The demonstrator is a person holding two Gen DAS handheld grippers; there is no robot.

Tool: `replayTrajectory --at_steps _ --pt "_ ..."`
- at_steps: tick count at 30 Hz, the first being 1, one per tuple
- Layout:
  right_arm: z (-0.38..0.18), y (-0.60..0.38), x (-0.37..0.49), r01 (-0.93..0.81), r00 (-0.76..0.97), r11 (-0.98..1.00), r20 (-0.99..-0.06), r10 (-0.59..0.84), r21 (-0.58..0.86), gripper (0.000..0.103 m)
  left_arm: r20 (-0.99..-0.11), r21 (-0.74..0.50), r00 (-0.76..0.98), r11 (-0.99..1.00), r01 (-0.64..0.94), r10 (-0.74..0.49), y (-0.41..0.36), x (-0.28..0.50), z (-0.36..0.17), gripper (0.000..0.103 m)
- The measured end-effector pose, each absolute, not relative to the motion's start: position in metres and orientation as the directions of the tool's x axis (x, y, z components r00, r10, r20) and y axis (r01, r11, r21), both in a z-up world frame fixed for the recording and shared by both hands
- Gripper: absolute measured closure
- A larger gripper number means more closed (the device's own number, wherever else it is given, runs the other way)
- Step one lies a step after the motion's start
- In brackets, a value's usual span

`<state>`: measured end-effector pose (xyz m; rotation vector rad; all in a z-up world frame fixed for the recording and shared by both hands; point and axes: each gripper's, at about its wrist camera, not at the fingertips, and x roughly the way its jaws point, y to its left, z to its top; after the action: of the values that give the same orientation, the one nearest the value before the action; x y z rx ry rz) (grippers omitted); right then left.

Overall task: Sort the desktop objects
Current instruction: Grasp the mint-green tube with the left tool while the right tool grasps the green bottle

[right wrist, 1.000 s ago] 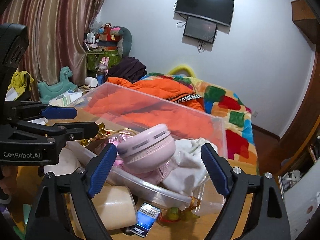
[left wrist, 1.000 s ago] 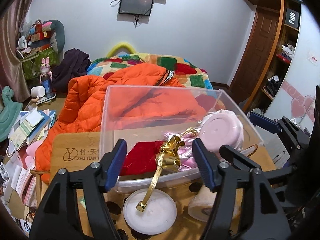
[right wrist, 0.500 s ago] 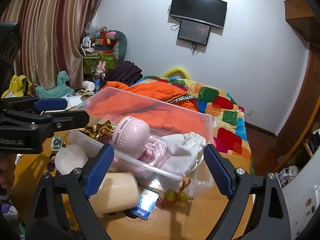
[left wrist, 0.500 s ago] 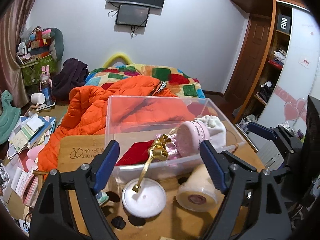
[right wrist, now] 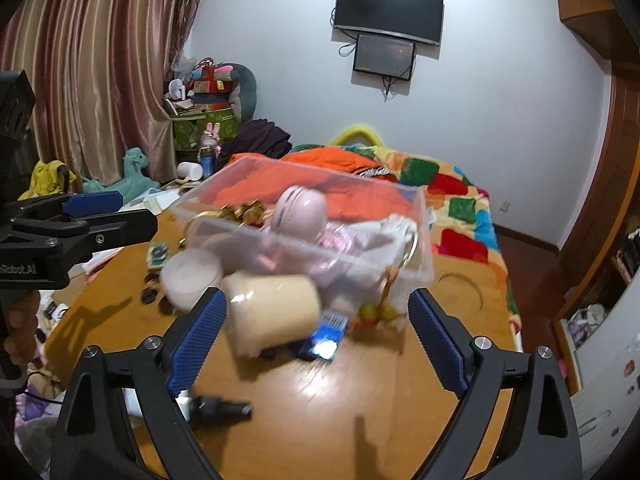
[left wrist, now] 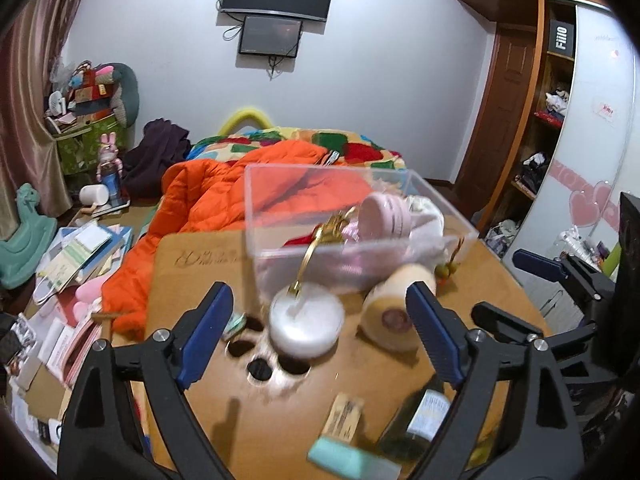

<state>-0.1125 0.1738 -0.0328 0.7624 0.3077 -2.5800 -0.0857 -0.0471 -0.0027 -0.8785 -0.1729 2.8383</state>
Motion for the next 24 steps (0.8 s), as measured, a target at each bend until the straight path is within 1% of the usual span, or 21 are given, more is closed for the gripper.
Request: replayTrajectory --at_steps 7,12,18,22,24 --pt "-0.049 0.170 -0.082 0.509 -0.706 -0.861 -0.582 -0.402 -0.023 0.012 -0.587 -0.147 -0.794 -0.985 -0.088 0.159 -0.051 -0.055 -0.021 0.014" --pt "-0.066 0.159 -0.067 0.559 -0.641 -0.829 -0.617 -0.457 0.034 0.011 -0.611 -0.133 -0.779 -0.989 -0.072 0.139 -0.051 -0.031 -0.038 0.014" --pt "-0.082 0.142 -0.059 0.593 -0.608 -0.805 -0.643 -0.467 0.024 0.011 -0.630 -0.150 -0.762 -0.986 -0.070 0.150 -0.057 -0.006 -0.053 0.014" --pt "-0.095 0.135 -0.061 0.586 -0.604 -0.810 -0.658 -0.449 0.015 0.012 -0.643 -0.135 -0.750 -0.987 -0.091 0.157 -0.055 0.005 -0.060 0.014" --pt "-0.100 0.132 -0.060 0.584 -0.619 -0.812 -0.655 -0.433 -0.015 0.014 -0.652 -0.124 -0.742 -0.988 -0.097 0.155 -0.051 0.007 -0.064 0.014"
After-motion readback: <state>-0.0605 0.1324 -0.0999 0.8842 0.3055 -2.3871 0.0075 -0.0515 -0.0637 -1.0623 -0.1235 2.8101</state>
